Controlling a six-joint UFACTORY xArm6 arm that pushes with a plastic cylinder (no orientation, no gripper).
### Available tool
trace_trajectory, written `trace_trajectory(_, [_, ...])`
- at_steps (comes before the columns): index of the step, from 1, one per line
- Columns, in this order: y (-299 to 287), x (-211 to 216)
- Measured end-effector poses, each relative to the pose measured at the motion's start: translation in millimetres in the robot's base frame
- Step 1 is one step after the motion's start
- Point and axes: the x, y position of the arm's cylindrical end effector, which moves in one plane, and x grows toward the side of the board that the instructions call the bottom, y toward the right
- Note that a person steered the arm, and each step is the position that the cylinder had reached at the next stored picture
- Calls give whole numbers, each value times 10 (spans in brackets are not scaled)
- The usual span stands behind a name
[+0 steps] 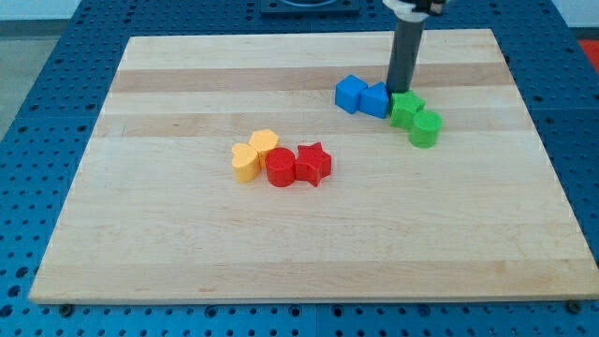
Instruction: Slightly touch the blue cube
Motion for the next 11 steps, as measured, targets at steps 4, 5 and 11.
trace_trajectory(4, [119, -350])
trace_trajectory(5, [119, -353])
trace_trajectory(11, [-1206, -447])
